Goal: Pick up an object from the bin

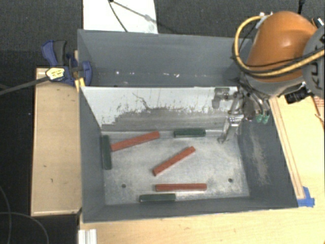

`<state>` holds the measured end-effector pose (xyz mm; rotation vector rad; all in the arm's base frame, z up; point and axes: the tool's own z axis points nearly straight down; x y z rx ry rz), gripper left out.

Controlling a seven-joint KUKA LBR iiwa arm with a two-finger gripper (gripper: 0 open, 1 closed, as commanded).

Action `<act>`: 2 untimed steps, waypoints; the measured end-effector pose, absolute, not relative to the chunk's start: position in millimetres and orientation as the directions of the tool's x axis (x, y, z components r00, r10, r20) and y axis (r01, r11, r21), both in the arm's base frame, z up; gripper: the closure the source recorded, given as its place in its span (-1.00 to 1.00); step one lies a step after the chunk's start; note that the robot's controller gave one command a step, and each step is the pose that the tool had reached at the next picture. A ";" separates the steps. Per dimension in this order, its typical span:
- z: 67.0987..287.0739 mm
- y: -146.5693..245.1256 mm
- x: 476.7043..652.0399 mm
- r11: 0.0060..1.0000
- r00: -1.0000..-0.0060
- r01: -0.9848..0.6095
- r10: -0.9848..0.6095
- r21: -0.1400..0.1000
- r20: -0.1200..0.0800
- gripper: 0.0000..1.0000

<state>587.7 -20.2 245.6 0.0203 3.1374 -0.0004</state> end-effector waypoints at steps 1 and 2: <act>91.4 23.8 572.5 0.986 -0.986 -0.166 -0.166 0.002 0.005 -1.00; 69.4 39.5 573.0 0.980 -0.980 -0.199 -0.199 0.001 0.002 -1.00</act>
Offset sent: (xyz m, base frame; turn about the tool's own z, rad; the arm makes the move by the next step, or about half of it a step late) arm -0.0134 0.0427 -0.1504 -0.1798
